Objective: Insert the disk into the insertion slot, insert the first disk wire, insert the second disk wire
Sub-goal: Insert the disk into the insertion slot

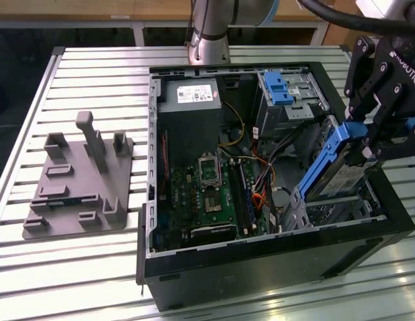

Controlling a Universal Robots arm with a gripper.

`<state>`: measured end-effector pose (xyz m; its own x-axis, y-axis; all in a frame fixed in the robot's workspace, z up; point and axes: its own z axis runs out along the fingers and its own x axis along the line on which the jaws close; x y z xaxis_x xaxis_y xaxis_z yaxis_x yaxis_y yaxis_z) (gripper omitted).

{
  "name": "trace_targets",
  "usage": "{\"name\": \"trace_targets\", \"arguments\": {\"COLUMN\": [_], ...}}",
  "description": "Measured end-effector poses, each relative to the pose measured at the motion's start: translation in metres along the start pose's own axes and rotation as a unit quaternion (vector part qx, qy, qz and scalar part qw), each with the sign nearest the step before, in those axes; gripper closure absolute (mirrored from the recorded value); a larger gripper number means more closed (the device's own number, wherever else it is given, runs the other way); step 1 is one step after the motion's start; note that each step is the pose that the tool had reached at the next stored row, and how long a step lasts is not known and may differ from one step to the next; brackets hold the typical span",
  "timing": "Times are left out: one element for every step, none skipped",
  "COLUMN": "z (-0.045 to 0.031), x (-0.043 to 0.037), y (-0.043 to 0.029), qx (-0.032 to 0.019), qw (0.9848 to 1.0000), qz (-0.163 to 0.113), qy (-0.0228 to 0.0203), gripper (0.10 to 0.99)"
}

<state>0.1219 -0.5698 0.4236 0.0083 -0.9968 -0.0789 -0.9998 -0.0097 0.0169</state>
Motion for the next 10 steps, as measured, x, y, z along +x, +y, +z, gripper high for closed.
{"name": "trace_targets", "arguments": {"z": [0.0018, 0.0036, 0.0054, 0.007, 0.0078, 0.0078, 0.0079, 0.0079, 0.008, 0.008], "x": [0.0003, 0.0005, 0.0008, 0.0009, 0.0009, 0.0009, 0.0009, 0.001, 0.001, 0.001], "y": [-0.0003, -0.0005, -0.0008, -0.001, -0.001, -0.001, -0.001, -0.0011, -0.001, -0.0011], "qx": [-0.0001, -0.0003, -0.0004, -0.0005, -0.0005, -0.0006, -0.0006, -0.0006, -0.0006, -0.0005], "qw": [1.0, 1.0, 1.0, 1.0, 1.0, 1.0, 1.0, 1.0, 1.0, 1.0], "qz": [0.0, 0.0, 0.0, 0.0, 0.0, 0.0, 0.0, 0.0, 0.0, 0.0], "qy": [-0.0001, -0.0002, -0.0001, -0.0002, -0.0001, 0.0001, 0.0, 0.0, 0.0, 0.0], "gripper": [0.722, 0.722, 0.722, 0.722, 0.714, 0.714, 0.596, 0.596, 0.533, 0.533]}}
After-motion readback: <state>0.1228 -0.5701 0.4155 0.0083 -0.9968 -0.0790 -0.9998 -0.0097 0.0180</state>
